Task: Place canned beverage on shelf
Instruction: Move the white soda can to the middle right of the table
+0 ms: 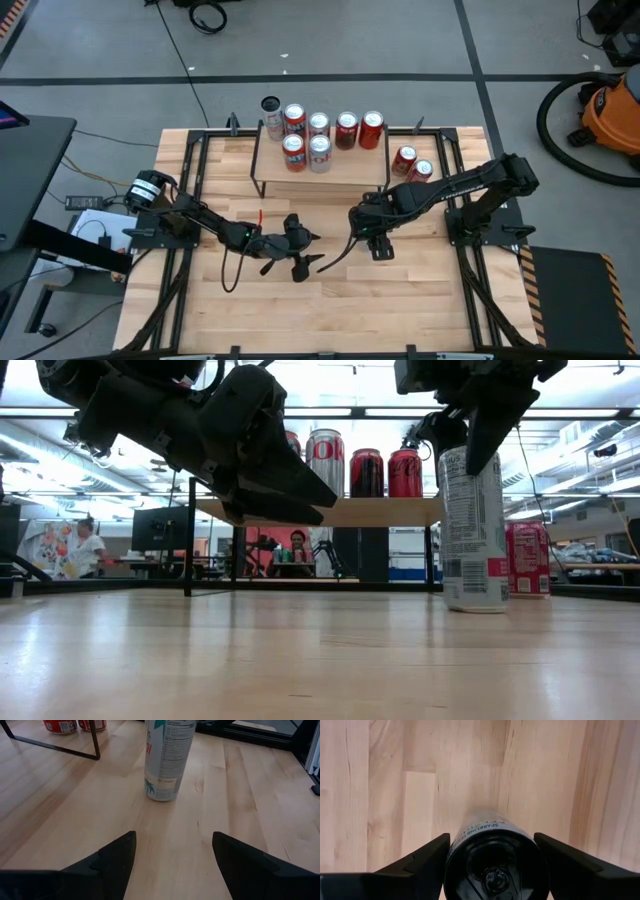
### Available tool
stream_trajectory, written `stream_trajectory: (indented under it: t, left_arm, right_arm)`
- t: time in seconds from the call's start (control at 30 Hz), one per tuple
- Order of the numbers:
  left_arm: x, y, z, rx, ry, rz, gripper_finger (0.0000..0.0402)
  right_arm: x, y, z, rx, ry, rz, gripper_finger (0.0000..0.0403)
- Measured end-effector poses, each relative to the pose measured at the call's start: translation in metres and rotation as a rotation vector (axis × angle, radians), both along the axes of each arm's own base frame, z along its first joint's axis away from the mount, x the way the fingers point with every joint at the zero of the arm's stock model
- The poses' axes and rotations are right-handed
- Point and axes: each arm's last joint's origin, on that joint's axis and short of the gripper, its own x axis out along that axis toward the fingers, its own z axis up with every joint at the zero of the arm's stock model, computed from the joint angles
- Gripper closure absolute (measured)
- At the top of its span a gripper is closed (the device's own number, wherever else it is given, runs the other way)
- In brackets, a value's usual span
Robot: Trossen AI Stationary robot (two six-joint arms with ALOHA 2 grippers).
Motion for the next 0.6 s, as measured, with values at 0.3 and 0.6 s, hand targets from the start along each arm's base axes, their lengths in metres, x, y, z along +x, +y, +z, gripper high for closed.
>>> stream_trajectory:
  t: [0.3,0.6]
  left_arm:
    - [0.0,0.0,0.0,-0.004,-0.001,0.002,0.0127]
    - [0.0038,0.0009,0.0008,-0.019,-0.048,0.008,0.0127]
  right_arm:
    - [0.001,0.0002,0.0003,0.002,-0.011,0.0,0.0082]
    - [0.0021,0.0004,0.0025,0.007,-0.037,0.0,0.005]
